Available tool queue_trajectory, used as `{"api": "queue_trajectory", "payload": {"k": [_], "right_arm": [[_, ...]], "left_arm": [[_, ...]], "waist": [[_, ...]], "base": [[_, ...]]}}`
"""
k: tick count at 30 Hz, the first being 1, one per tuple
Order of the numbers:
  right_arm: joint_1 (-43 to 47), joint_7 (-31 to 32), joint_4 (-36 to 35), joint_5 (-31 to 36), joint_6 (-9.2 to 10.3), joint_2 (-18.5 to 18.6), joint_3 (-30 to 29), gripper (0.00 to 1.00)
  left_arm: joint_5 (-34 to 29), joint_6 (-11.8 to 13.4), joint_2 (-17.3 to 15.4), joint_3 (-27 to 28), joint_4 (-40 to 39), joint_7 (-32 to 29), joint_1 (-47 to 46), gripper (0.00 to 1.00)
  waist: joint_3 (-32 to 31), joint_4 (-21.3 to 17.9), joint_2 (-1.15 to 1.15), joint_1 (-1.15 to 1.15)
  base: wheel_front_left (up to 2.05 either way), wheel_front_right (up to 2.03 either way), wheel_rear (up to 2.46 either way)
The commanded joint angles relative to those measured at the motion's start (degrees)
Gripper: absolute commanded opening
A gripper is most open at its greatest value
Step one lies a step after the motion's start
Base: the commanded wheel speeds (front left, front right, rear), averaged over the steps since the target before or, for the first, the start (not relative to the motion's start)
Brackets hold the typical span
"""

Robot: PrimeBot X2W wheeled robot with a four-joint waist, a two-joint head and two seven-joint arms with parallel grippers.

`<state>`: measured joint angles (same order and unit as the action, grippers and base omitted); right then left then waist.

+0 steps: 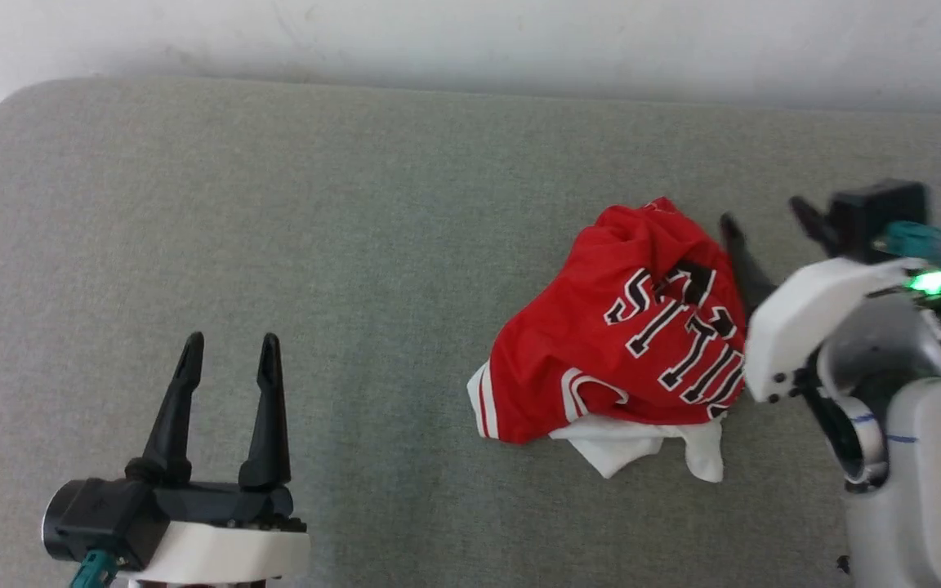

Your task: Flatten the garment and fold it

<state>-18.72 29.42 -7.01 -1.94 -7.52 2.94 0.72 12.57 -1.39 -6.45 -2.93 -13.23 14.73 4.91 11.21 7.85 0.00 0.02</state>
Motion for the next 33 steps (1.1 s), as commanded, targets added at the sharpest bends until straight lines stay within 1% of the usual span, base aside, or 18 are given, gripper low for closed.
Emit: {"api": "queue_trajectory", "payload": {"k": [1,9,11,12,16,17,18,19,21,25,30,33], "right_arm": [[-1.5,1.61,1.84,-0.47,0.03,-0.03,1.09,1.0],[-6.97,10.97,14.82,-4.67,0.03,1.06,6.87,1.0],[-7.89,12.71,18.04,-5.58,0.03,1.01,7.32,1.0],[-7.89,12.71,18.04,-5.58,0.03,1.01,7.32,1.0],[-9.11,14.51,23.37,-6.28,0.03,0.61,6.31,1.0],[-9.48,14.11,24.04,-6.13,0.03,0.48,5.66,0.48],[-9.88,13.51,24.49,-5.72,0.03,0.38,5.27,0.33],[-10.33,12.86,24.78,-5.35,0.03,0.3,5.11,0.0],[-11.32,11.05,24.82,-4.86,0.03,0.17,4.53,0.0],[-14.18,6.96,23.32,-4.12,0.03,0.09,5.66,0.0],[-19.33,4.04,22.21,-4.77,0.03,0.59,10.09,0.0],[-21.99,3.62,23.49,-6.7,0.03,0.42,14.81,0.0]], "left_arm": [[-0.66,-0.83,0.62,0.82,0.63,0.27,-1.03,1.0],[-1.49,-3.54,2.55,2.02,2.52,0.27,-2.31,1.0],[-1.54,-3.98,2.81,2.06,2.86,0.27,-2.77,1.0],[-1.54,-3.98,2.81,2.06,2.86,0.27,-2.77,1.0],[-1.62,-4.57,3.18,1.8,3.63,0.27,-3.54,1.0],[-1.66,-4.68,3.24,1.82,3.82,0.27,-3.65,1.0],[-1.69,-4.77,3.28,1.86,3.99,0.27,-3.74,1.0],[-1.7,-4.86,3.33,1.93,4.16,0.27,-3.82,1.0],[-1.8,-4.99,3.39,2.07,4.57,0.27,-3.84,1.0],[-2.17,-5.09,3.49,2.27,5.42,0.27,-3.19,1.0],[-2.33,-4.95,3.55,1.46,5.99,0.27,-2.14,1.0],[-2.1,-4.51,3.56,0.75,6.17,0.27,-1.82,1.0]], "waist": [[1.36,1.56,0.0,-0.02],[2.6,3.82,0.0,-0.02],[3.03,4.33,0.0,-0.02],[3.03,4.33,0.0,-0.02],[3.74,5.25,0.0,-0.02],[3.82,5.37,0.0,-0.02],[3.87,5.48,0.0,-0.02],[3.85,5.54,0.0,-0.02],[3.37,5.56,0.0,-0.02],[1.28,5.33,0.0,-0.02],[-1.81,5.38,0.0,-0.02],[-2.6,5.67,0.0,-0.02]], "base": [[0.0,0.0,0.0],[0.0,0.0,0.0],[0.0,0.0,0.0],[0.0,0.0,0.0],[0.0,0.0,0.0],[0.0,0.0,0.0],[0.0,0.0,0.0],[0.0,0.0,0.0],[0.0,0.0,0.0],[0.0,0.0,0.0],[0.0,0.0,0.0],[0.0,0.0,0.0]]}}
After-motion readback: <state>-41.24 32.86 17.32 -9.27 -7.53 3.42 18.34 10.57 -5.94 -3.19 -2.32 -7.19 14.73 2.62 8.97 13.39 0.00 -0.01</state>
